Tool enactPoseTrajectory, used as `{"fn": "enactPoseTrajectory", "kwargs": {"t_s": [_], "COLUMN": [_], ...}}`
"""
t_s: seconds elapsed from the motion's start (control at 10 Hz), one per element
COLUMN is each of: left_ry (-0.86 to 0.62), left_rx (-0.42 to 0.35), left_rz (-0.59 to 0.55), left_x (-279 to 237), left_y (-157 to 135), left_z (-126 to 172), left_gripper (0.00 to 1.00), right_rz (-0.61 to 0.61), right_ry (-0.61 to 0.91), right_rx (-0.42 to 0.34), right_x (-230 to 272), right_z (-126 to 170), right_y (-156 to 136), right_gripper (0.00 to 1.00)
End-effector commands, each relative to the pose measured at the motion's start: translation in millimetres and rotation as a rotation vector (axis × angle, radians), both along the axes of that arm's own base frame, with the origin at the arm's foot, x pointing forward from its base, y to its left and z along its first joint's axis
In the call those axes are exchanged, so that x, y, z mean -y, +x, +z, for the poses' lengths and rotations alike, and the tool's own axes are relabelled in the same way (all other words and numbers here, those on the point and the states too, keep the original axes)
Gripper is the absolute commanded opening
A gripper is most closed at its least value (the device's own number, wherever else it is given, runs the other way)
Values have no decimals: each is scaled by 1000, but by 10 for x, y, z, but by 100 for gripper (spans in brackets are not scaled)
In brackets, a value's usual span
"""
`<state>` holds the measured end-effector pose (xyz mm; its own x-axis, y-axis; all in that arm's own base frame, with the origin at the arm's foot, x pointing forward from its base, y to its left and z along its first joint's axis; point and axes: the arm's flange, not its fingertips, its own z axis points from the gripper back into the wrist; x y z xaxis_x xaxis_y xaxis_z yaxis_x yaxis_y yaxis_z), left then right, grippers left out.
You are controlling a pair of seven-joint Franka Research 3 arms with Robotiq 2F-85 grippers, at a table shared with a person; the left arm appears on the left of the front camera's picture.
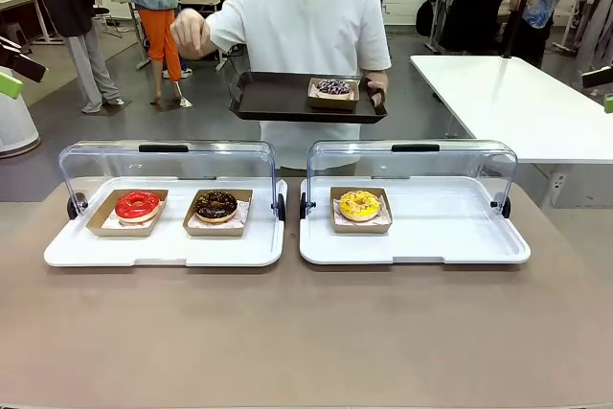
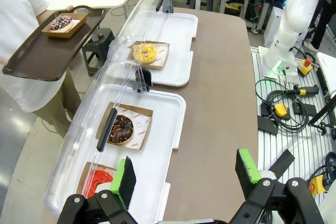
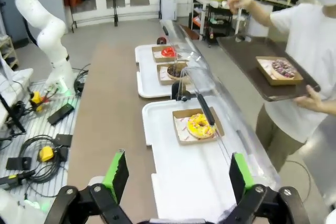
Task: Provide the desired donut to the person.
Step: Pick up and lift the Paper togo box containing the Donut pointed at by the person.
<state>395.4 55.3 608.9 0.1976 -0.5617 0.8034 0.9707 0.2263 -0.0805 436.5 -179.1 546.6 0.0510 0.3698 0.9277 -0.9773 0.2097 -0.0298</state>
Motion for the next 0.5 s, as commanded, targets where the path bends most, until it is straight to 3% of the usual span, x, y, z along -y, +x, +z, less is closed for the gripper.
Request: {"fn": "enactPoseTrajectory", "kwargs": {"t_s": [0.0,0.1,0.4], "left_ry": [-4,-4,-4], "left_rx": [2,2,2], "left_rz": [-4,-4,-4], "left_x": [-6,-6,-6], "left_y": [-7,-7,-7], "left_z": [9,9,9], "left_gripper": [100,100,100], "right_rz": [41,0,0], "right_ry": [-78,0,0], "right_rx": [-31,0,0], "right_x": [-167,0,0], "right_z": [89,0,0], "right_y": [-52,0,0], "right_gripper": [100,100,100]}}
